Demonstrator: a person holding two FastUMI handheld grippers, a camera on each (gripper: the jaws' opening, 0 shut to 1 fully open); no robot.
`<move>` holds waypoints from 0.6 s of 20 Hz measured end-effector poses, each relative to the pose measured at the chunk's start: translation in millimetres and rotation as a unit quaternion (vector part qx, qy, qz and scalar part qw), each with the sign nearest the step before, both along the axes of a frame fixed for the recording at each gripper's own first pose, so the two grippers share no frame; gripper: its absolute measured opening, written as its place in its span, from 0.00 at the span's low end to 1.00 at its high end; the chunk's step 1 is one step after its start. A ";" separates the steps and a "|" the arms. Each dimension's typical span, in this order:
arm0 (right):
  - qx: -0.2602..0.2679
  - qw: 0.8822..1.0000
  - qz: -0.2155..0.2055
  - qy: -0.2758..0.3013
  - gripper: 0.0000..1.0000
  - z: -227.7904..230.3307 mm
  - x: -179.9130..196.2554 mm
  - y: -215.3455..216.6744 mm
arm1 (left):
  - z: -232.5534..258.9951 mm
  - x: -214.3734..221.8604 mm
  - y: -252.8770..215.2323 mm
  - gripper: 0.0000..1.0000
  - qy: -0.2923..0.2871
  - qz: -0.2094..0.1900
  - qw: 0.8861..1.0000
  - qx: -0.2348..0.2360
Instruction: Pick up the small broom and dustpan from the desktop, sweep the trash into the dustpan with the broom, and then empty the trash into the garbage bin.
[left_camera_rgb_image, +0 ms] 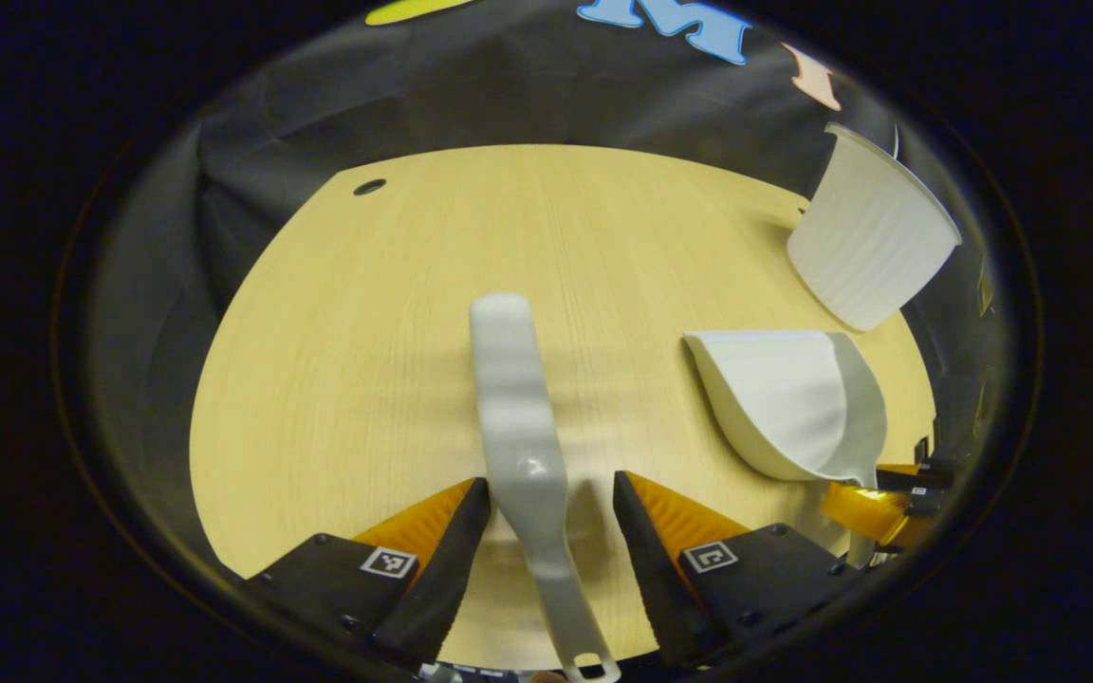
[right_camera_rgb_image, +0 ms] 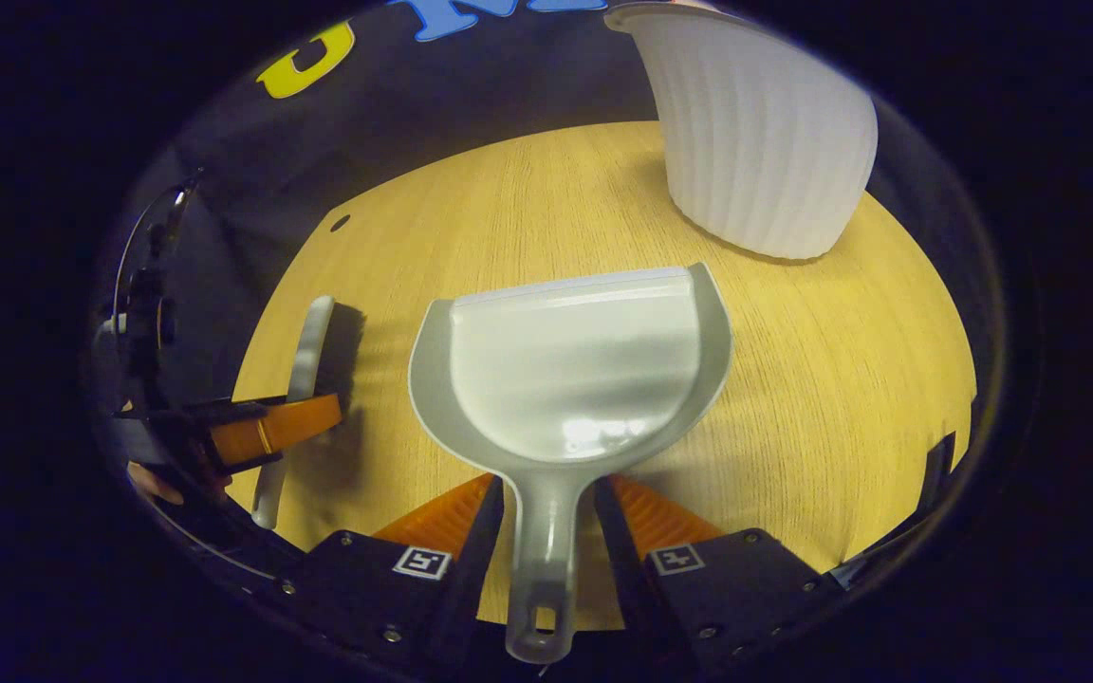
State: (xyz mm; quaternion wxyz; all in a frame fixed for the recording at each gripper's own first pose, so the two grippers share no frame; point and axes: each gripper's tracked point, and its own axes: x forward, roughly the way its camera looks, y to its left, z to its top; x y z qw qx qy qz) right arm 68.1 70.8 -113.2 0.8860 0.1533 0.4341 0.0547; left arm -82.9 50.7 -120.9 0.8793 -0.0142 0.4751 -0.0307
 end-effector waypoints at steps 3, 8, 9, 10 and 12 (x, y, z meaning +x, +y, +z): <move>-0.006 1.000 0.008 -0.017 0.73 15.2 -3.1 -7.3 | 5.8 8.3 1.2 0.95 -0.033 0.003 0.999 0.012; -0.042 0.995 0.028 -0.087 0.96 61.5 -1.3 -25.8 | 29.0 26.0 -12.0 0.91 -0.126 0.018 0.992 0.015; -0.050 0.992 0.029 -0.108 0.96 72.5 1.7 -29.7 | 36.9 30.1 -16.5 0.96 -0.149 0.023 0.989 0.013; -0.060 0.989 0.028 -0.131 0.96 82.3 4.6 -35.4 | 45.5 35.2 -20.4 0.94 -0.174 0.027 0.984 0.014; -0.084 0.980 0.024 -0.181 0.96 105.7 13.4 -45.9 | 63.0 45.6 -29.8 0.93 -0.223 0.032 0.974 0.013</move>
